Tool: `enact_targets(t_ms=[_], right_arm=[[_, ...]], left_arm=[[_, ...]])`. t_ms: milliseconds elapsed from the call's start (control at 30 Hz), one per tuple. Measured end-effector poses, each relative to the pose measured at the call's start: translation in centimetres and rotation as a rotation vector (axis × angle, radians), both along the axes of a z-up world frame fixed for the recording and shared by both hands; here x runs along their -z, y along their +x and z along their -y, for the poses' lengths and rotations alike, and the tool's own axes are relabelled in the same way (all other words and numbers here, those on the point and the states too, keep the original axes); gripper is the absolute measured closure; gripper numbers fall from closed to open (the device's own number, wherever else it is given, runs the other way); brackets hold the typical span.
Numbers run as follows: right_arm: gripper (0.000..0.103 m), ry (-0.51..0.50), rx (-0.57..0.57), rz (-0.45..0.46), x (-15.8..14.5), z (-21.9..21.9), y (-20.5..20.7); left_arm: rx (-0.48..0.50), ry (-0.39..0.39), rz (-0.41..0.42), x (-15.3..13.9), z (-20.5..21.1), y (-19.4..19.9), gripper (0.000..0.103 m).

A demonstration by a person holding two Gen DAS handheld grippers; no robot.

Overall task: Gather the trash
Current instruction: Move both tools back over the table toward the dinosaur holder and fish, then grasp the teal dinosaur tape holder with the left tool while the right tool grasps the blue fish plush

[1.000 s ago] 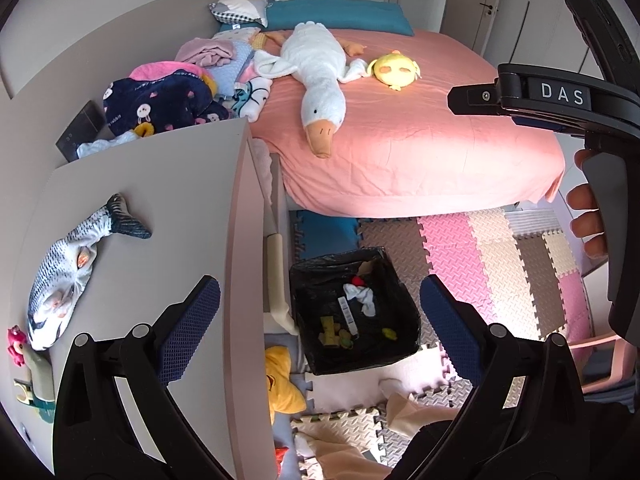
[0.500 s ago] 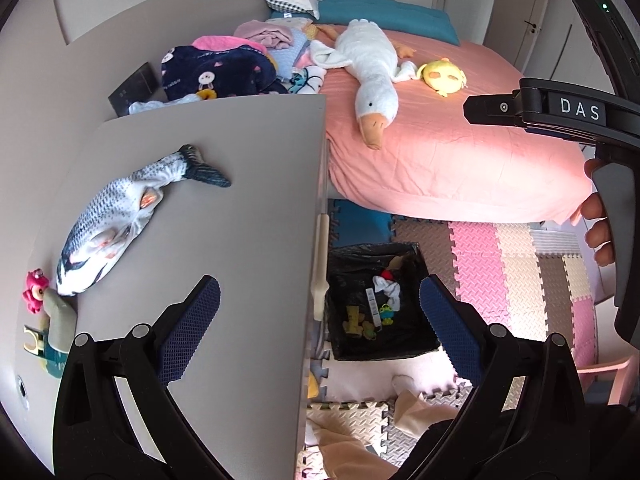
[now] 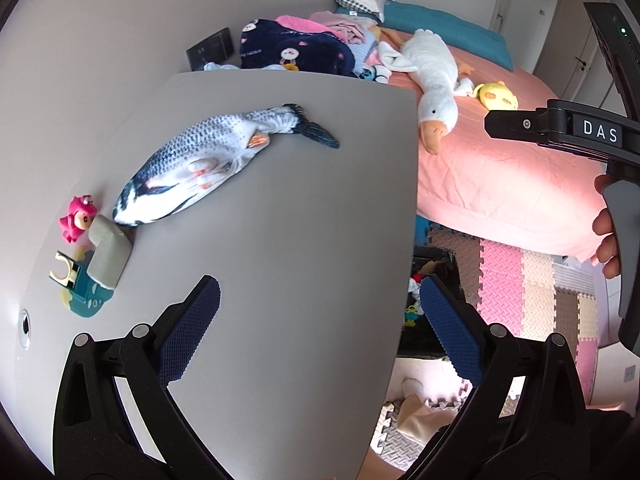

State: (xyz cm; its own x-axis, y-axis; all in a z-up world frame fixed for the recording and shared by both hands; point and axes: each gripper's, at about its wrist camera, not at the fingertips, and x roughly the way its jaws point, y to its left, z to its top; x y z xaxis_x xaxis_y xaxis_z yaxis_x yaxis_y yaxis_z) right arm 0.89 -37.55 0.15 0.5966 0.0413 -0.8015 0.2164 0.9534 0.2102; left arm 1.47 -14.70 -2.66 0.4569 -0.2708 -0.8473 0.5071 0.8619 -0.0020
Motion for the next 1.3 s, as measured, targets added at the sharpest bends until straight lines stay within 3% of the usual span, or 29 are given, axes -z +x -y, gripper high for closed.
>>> enact_targets(t_ms=[500, 1000, 1300], right_arm=[[0.003, 0.006, -0.209, -0.025, 0.8, -9.7, 4.3], [0.003, 0.004, -0.325, -0.053, 1.4, -16.8, 8.0], [0.003, -0.006, -0.354, -0.072, 1.8, -19.6, 10.3]], left_arm=[[-0.195, 0.005, -0.011, 0.8, -9.1, 0.5, 0.006], [-0.330, 0.001, 0.031, 1.3, -16.8, 2.2, 0.006], [-0.447, -0.048, 0.006, 1.8, -21.3, 4.9, 0.020]])
